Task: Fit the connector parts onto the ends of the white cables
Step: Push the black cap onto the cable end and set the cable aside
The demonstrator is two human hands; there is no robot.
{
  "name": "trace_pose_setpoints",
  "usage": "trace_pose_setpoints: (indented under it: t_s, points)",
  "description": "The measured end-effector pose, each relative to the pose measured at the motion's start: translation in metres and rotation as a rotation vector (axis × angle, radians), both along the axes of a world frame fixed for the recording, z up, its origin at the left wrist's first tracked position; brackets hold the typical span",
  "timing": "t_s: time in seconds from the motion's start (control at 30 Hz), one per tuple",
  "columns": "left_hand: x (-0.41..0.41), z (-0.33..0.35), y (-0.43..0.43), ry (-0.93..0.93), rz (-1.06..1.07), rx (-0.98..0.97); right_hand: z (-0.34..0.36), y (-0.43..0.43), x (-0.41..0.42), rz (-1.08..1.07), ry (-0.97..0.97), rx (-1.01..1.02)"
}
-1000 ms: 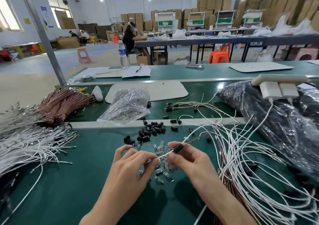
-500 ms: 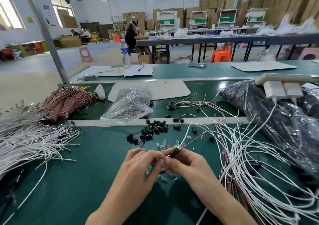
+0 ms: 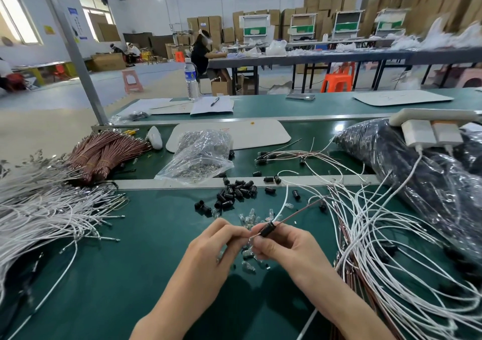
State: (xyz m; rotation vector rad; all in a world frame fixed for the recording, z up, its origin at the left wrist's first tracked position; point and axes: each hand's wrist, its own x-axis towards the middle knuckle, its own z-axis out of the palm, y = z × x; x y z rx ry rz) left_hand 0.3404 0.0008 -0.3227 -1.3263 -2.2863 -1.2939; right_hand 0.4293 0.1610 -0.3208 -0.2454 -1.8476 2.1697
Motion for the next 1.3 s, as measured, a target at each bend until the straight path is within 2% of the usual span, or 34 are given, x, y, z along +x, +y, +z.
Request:
trace_pose_setpoints:
  t_s: [0.07,0.17,0.3,0.37,0.53,0.8,1.03,1.13,1.3]
  points:
    - [0.001,-0.001,0.001,-0.039,0.005,0.018,0.000,-0.003,0.000,0.010,0.004,0.011]
    - [0.003,0.000,0.001,-0.193,0.009,0.102,0.002,0.001,0.001,-0.024,0.013,-0.017]
    - [-0.001,0.001,-0.004,-0.294,0.013,0.137,0.001,0.009,0.000,-0.057,0.052,-0.197]
    - [-0.004,0.000,-0.005,-0.322,-0.012,0.104,0.000,0.010,0.000,-0.036,0.061,-0.225]
    - [-0.002,-0.001,-0.003,-0.303,-0.063,0.042,-0.001,0.012,0.001,-0.028,0.068,-0.227]
    - [-0.002,0.002,-0.004,-0.358,-0.065,0.055,0.001,0.005,0.003,-0.051,0.039,-0.022]
    - [0.001,-0.001,-0.001,-0.174,0.050,-0.154,0.002,0.004,0.001,-0.061,0.040,-0.033]
    - [0.003,0.000,-0.001,-0.180,0.053,-0.125,0.002,0.004,0.000,-0.066,0.043,0.004]
    - [0.006,0.001,-0.001,-0.317,0.036,0.044,0.000,0.005,0.000,-0.071,0.039,0.060]
